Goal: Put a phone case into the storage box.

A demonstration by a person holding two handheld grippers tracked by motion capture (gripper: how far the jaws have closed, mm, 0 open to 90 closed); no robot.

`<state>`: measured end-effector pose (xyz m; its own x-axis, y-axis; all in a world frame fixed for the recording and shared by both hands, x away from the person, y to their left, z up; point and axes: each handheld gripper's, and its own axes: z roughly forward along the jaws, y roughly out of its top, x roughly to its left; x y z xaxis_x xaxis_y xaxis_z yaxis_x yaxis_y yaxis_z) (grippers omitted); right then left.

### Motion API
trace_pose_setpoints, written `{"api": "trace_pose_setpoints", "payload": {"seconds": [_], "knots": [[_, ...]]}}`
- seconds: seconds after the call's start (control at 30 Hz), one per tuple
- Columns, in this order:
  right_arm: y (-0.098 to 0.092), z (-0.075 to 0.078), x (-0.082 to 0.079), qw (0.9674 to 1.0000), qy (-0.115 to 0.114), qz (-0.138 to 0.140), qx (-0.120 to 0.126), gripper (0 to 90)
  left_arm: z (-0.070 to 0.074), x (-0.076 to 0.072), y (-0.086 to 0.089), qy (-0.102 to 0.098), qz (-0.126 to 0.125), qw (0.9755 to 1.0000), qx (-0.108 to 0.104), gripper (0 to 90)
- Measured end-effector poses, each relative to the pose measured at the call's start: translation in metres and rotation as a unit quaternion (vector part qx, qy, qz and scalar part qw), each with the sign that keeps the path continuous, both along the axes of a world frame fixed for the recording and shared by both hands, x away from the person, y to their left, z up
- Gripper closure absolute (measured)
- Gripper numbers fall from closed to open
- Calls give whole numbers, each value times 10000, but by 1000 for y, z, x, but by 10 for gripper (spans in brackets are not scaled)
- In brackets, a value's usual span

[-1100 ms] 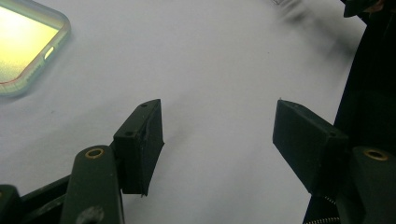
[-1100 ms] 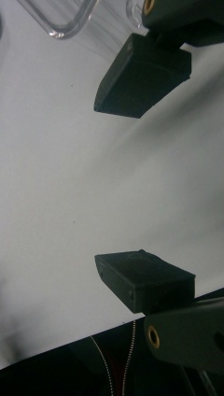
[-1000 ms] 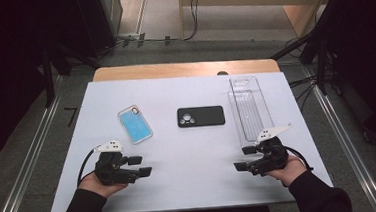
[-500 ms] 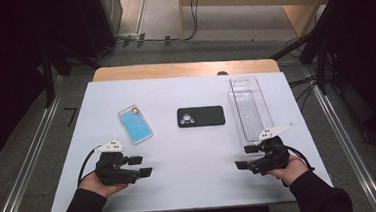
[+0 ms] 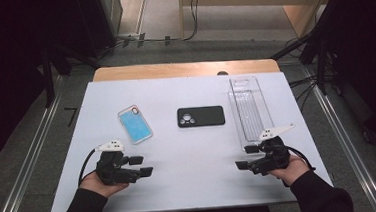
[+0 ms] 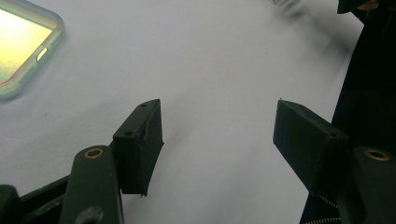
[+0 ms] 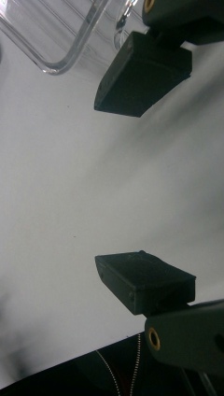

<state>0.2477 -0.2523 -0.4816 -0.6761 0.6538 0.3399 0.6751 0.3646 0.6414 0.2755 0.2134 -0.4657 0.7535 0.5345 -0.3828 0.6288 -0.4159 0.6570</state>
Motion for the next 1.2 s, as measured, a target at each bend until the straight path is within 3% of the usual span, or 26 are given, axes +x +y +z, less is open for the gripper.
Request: {"api": "trace_pose_setpoints", "payload": {"seconds": [0.6,0.73,0.8,0.93,1.2], "knots": [[0,0,0,10000,35,8,-4,203,3,2,0,34,157,9999,45,336],[0,0,0,10000,43,13,-10,203,8,4,0,-148,273,9995,57,338],[0,0,0,10000,36,9,-8,203,10,7,1,-117,365,9993,-15,338],[-1,-1,0,10000,52,-10,-11,203,10,14,2,-19,435,9990,48,339],[-2,-1,1,10000,41,-41,-28,203,19,32,1,-123,682,9976,88,338]]}}
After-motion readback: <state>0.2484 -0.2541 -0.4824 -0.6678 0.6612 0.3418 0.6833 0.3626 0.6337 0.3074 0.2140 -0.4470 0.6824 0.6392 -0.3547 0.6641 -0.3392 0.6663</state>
